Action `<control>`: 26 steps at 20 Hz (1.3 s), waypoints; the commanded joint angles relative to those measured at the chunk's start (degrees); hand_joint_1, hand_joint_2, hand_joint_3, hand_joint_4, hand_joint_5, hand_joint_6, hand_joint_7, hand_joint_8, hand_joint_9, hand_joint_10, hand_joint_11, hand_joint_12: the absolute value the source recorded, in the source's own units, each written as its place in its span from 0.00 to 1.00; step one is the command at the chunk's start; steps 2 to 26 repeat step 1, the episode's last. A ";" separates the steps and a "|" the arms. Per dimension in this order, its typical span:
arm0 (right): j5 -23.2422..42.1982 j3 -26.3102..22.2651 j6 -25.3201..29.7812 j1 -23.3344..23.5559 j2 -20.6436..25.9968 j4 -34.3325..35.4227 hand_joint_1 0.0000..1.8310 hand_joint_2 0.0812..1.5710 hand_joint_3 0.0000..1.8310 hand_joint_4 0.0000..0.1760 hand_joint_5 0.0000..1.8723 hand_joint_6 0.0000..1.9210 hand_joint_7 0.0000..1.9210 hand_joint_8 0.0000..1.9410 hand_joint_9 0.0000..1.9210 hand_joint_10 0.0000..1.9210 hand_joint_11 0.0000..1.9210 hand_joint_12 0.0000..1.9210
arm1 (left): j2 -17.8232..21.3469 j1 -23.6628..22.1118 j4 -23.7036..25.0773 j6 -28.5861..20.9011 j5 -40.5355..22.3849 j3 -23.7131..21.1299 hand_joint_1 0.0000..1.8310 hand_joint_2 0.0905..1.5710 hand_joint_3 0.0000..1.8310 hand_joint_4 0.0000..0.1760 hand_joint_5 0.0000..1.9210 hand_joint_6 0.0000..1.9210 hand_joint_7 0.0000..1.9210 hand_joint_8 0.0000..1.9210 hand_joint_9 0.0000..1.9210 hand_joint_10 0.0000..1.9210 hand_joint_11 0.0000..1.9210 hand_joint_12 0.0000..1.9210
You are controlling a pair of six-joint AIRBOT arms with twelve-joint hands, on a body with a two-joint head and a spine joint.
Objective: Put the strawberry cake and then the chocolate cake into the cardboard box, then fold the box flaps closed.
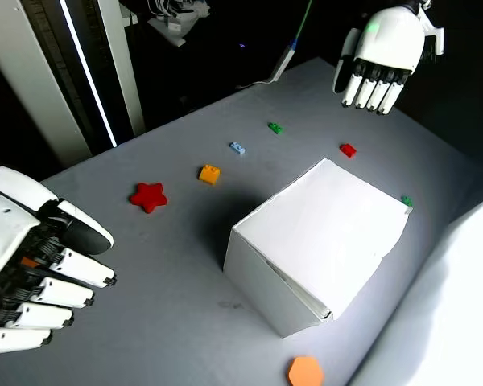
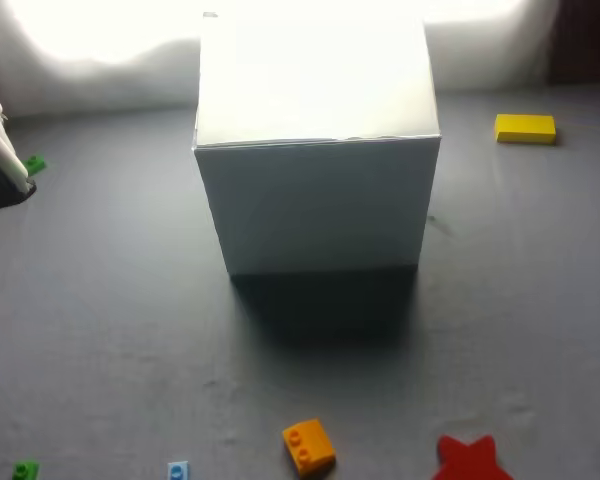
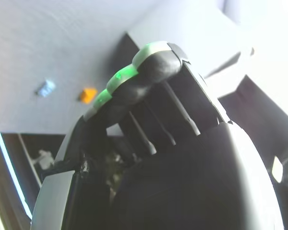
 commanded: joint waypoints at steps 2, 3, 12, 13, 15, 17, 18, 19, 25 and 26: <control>6.31 0.07 0.33 0.55 0.42 -1.10 0.38 0.92 0.00 0.00 0.56 0.99 0.63 1.00 0.64 1.00 0.68 1.00 | 0.74 -0.91 -3.41 0.01 1.01 -0.02 0.20 0.94 0.00 0.00 0.45 0.96 0.52 1.00 0.52 1.00 0.47 1.00; 6.31 0.07 0.33 0.55 0.42 -1.10 0.38 0.92 0.00 0.00 0.56 0.99 0.63 1.00 0.64 1.00 0.68 1.00 | 0.74 -0.91 -3.41 0.01 1.01 -0.02 0.20 0.94 0.00 0.00 0.45 0.96 0.52 1.00 0.52 1.00 0.47 1.00; 6.31 0.07 0.33 0.55 0.42 -1.10 0.38 0.92 0.00 0.00 0.56 0.99 0.63 1.00 0.64 1.00 0.68 1.00 | 0.74 -0.91 -3.41 0.01 1.01 -0.02 0.20 0.94 0.00 0.00 0.45 0.96 0.52 1.00 0.52 1.00 0.47 1.00; 6.31 0.07 0.33 0.55 0.42 -1.10 0.38 0.92 0.00 0.00 0.56 0.99 0.63 1.00 0.64 1.00 0.68 1.00 | 0.74 -0.91 -3.41 0.01 1.01 -0.02 0.20 0.94 0.00 0.00 0.45 0.96 0.52 1.00 0.52 1.00 0.47 1.00; 6.31 0.07 0.33 0.55 0.42 -1.10 0.38 0.92 0.00 0.00 0.56 0.99 0.63 1.00 0.64 1.00 0.68 1.00 | 0.74 -0.91 -3.41 0.01 1.01 -0.02 0.20 0.94 0.00 0.00 0.45 0.96 0.52 1.00 0.52 1.00 0.47 1.00; 6.31 0.07 0.33 0.55 0.42 -1.10 0.38 0.92 0.00 0.00 0.56 0.99 0.63 1.00 0.64 1.00 0.68 1.00 | 0.74 -0.91 -3.41 0.01 1.01 -0.02 0.20 0.94 0.00 0.00 0.45 0.96 0.52 1.00 0.52 1.00 0.47 1.00; 6.31 0.07 0.33 0.55 0.42 -1.10 0.38 0.92 0.00 0.00 0.56 0.99 0.63 1.00 0.64 1.00 0.68 1.00 | 0.74 -0.91 -3.41 0.01 1.01 -0.02 0.20 0.94 0.00 0.00 0.45 0.96 0.52 1.00 0.52 1.00 0.47 1.00; 6.31 0.07 0.33 0.55 0.42 -1.10 0.38 0.92 0.00 0.00 0.56 0.99 0.63 1.00 0.64 1.00 0.68 1.00 | 0.74 -0.91 -3.41 0.01 1.01 -0.02 0.20 0.94 0.00 0.00 0.45 0.96 0.52 1.00 0.52 1.00 0.47 1.00; 6.31 0.07 0.33 0.55 0.42 -1.10 0.38 0.92 0.00 0.00 0.56 0.99 0.63 1.00 0.64 1.00 0.68 1.00 | 0.74 -0.91 -3.41 0.01 1.01 -0.02 0.20 0.94 0.00 0.00 0.45 0.96 0.52 1.00 0.52 1.00 0.47 1.00; 6.31 0.07 0.33 0.55 0.42 -1.10 0.38 0.92 0.00 0.00 0.56 0.99 0.63 1.00 0.64 1.00 0.68 1.00 | 0.74 -0.91 -3.41 0.01 1.01 -0.02 0.20 0.94 0.00 0.00 0.45 0.96 0.52 1.00 0.52 1.00 0.47 1.00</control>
